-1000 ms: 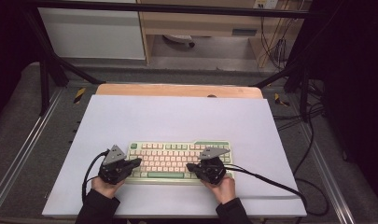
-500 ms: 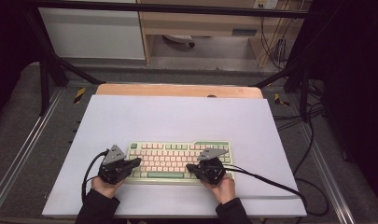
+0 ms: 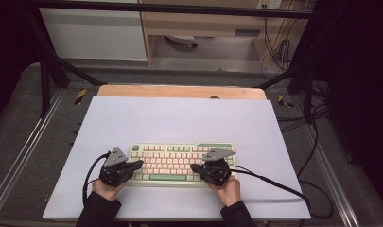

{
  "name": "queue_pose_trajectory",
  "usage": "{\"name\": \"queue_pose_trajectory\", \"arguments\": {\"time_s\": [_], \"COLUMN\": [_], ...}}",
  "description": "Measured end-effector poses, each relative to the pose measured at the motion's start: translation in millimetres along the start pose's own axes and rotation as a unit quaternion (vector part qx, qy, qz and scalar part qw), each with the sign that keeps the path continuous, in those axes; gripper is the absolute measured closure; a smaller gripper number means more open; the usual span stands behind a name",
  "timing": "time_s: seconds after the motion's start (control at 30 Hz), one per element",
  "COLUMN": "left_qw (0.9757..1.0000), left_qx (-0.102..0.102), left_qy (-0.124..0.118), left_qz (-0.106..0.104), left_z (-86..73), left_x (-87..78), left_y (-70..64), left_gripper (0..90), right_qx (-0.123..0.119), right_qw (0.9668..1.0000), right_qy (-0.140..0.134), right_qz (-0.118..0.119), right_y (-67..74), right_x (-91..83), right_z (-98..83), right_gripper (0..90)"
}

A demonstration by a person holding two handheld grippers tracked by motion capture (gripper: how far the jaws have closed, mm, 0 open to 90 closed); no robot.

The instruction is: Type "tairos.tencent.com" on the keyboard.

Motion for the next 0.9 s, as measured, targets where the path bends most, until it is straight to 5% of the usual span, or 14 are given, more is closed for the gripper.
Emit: {"name": "queue_pose_trajectory", "arguments": {"time_s": [0.47,0.9], "left_qw": [1.0000,0.9995], "left_qx": [0.007,0.031], "left_qy": [-0.001,0.009], "left_qz": [-0.003,-0.006], "left_z": [4.4,24.3], "left_x": [2.0,16.8], "left_y": [-6.8,-27.6], "left_gripper": [90.0,90.0], "right_qx": [0.017,0.020], "right_qw": [0.9996,0.9996], "right_qy": [-0.019,-0.015], "right_qz": [-0.013,-0.016], "right_y": [-17.0,-20.9], "right_x": [-17.8,-20.2], "right_z": [-4.0,-6.8], "right_gripper": [90.0,90.0]}}
Point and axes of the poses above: each handheld gripper's, and its own axes: x roughly forward along the jaws, z roughly out of its top, y roughly to its left, the point moved 3 cm from there along x, roughly forward along the jaws, and after that the axes turned 6 degrees about y, right-handed, at the moved point
